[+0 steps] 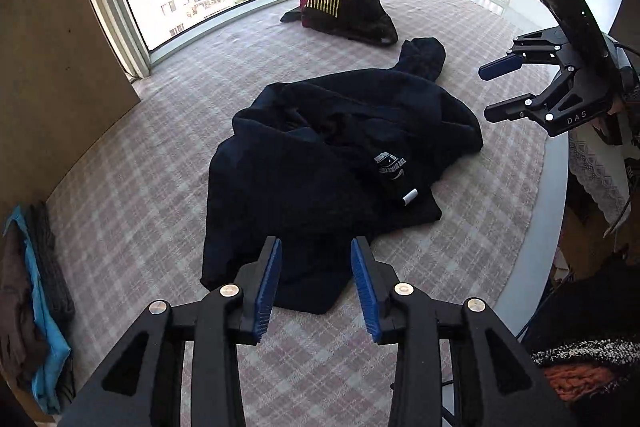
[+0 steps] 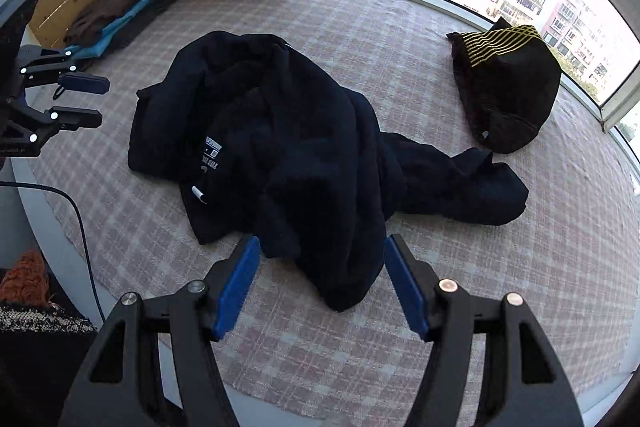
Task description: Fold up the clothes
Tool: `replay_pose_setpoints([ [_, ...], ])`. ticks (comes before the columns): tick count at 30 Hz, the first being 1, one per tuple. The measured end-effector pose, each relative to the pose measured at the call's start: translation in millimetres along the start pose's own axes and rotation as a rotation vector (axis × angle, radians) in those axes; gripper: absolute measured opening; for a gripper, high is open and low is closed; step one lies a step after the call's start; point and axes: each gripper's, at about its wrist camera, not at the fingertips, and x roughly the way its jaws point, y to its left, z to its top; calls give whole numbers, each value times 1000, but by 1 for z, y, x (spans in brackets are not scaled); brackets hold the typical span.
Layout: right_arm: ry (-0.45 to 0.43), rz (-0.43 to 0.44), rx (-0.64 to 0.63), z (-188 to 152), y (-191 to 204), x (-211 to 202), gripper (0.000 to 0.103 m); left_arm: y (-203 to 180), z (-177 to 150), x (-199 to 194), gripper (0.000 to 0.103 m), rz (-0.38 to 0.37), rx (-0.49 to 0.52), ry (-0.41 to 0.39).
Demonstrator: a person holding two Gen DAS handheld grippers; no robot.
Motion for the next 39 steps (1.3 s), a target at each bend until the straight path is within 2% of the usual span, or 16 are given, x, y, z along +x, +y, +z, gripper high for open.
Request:
replay_pose_setpoints([
  [3, 9, -6, -65, -2, 12, 21, 64, -6, 10, 25, 38, -5, 46, 52],
  [7, 61, -24, -144, 8, 25, 56, 64, -4, 27, 61, 36, -7, 49, 118],
  [8, 76, -46, -153, 10, 25, 65, 64, -3, 30, 68, 30, -20, 41, 130],
  [9, 91, -69, -161, 12, 24, 73, 59, -2, 32, 73, 17, -31, 32, 143],
  [10, 106, -64, -136, 14, 19, 78, 46, 0, 33, 77, 9, -41, 19, 153],
  [11, 120, -53, -104, 15, 13, 82, 7, 3, 33, 77, 4, -59, 2, 156],
  [14, 109, 24, -8, 22, -6, 73, 8, 17, 29, 62, 3, -93, -50, 115],
  [17, 33, 46, 23, 31, -21, 37, 8, 43, 23, 27, 3, -89, -146, 47],
  [21, -76, 85, 72, 49, -48, -20, 8, 87, 12, -19, 3, 14, -206, -21],
  [24, -124, 54, 121, 69, -80, -32, 8, 123, 11, -20, 3, 109, -230, -14],
  [27, -121, -34, 149, 99, -104, -8, 8, 158, 22, 13, 4, 167, -229, 29],
  [30, -20, -131, 195, 122, -133, 57, 11, 189, 28, 58, 8, 240, -275, 92],
  [31, 38, -148, 212, 126, -141, 78, 11, 196, 27, 65, 8, 253, -291, 111],
  [34, 41, -135, 225, 121, -143, 86, 13, 198, 18, 59, 10, 240, -328, 109],
  [37, -8, -124, 186, 111, -124, 63, 28, 169, 16, 30, 13, 244, -273, 57],
  [39, -31, -112, 156, 103, -111, 52, 57, 144, 23, 14, 32, 235, -226, 9],
])
